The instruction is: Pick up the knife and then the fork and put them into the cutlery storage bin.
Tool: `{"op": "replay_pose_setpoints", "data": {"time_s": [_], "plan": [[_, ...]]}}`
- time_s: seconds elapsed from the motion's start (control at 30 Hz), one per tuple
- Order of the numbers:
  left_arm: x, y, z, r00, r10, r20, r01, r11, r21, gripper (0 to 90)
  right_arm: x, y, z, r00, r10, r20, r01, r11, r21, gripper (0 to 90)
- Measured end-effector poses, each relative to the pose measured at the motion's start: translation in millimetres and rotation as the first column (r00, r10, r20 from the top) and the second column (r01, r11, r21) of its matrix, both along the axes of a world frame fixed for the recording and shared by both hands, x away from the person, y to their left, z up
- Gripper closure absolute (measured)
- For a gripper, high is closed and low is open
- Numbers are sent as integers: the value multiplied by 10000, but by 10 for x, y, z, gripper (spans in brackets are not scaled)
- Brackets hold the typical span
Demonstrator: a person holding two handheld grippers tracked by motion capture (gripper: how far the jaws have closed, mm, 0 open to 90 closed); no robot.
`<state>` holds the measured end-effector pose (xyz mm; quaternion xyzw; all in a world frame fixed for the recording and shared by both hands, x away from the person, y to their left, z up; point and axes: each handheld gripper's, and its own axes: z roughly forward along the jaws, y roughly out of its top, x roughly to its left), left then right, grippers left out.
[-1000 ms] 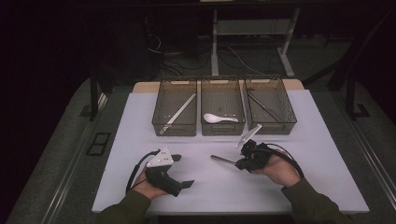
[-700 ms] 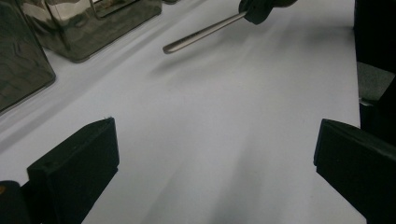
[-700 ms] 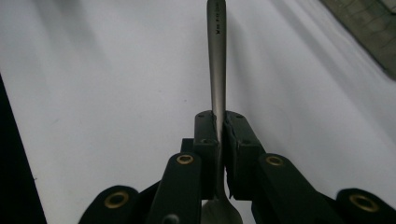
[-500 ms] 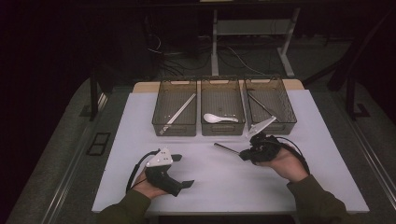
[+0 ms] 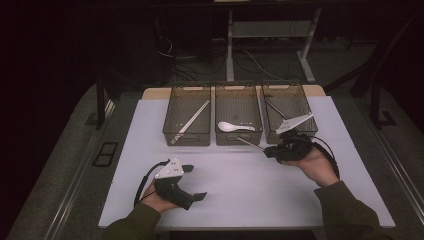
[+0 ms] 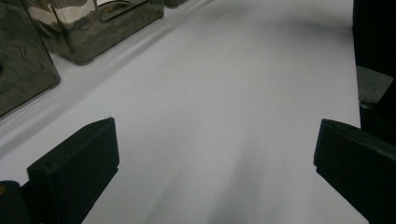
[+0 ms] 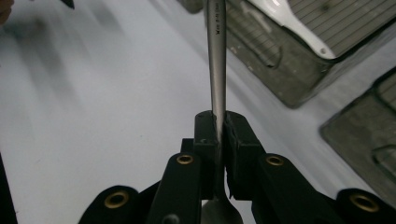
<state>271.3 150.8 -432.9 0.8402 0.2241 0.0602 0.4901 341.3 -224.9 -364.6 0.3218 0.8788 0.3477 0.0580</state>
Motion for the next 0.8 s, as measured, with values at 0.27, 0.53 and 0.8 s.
{"op": "replay_pose_setpoints", "data": {"time_s": [0.27,0.53,0.8], "plan": [[-1,-4,3,10000,-26,14,26,10000,22,0,176,-213,135,9963,-759,406,742,9963,425,838],[-5,0,9,10000,-16,44,16,10000,39,0,402,-404,164,9855,-1589,598,1558,9863,532,838],[-7,-4,16,10000,63,37,-63,10000,1,0,634,-580,187,9668,-2473,645,2441,9682,547,837]]}}
